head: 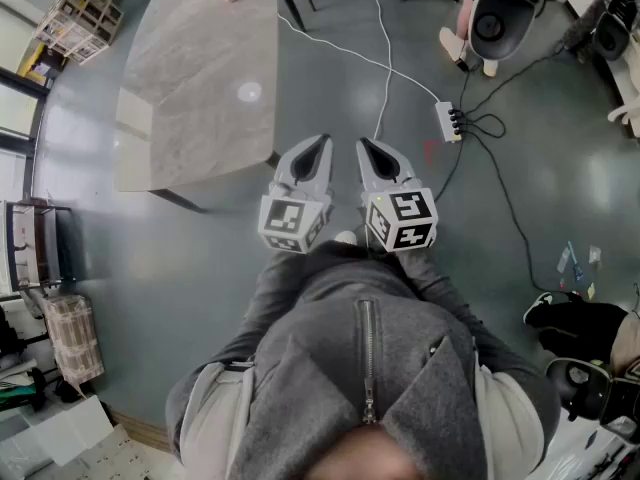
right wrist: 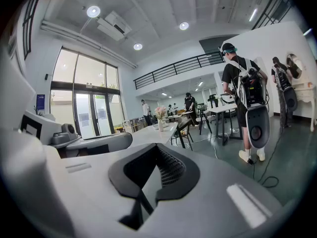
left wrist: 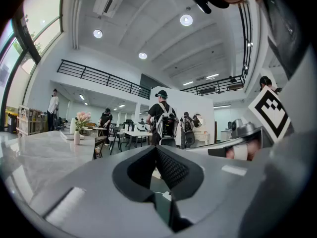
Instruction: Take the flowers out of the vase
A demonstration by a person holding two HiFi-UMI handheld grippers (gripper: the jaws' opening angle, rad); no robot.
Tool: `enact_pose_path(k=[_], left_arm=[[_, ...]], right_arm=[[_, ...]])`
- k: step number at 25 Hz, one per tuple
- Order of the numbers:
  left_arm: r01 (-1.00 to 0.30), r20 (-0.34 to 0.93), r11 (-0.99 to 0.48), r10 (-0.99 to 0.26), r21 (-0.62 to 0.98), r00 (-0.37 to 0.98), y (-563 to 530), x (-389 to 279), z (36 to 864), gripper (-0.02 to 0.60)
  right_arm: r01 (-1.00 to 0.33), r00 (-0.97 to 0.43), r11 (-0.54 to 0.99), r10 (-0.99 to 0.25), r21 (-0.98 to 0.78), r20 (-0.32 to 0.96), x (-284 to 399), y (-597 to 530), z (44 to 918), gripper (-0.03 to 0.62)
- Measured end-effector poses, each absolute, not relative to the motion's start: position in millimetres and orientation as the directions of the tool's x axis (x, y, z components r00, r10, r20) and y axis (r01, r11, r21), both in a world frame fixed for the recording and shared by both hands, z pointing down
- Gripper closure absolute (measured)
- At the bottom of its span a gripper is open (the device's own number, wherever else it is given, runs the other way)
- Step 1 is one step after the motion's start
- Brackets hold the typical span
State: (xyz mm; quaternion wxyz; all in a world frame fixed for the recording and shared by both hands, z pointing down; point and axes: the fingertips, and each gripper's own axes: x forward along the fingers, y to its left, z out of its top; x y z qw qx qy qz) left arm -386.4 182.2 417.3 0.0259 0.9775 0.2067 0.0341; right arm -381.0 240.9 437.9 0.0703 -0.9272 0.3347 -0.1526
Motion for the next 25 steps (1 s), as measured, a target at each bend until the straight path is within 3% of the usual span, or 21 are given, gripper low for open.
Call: enact_pose_path(k=[16, 25], left_arm=[[0.467, 0.068, -0.884, 0.467, 0.011, 0.882, 181, -398, 414, 0.574], [0.450, 0.084, -0.878, 0.442, -0.163, 0.893, 193, -397, 410, 0.574]], right_arm=[[-0.531, 0.778, -0.809, -0.583, -0.253, 0.234, -393, 236, 439, 0.591], [-0.522, 0.771, -0.807, -0.585, -0.276, 0.252, -395, 246, 448, 0.591]])
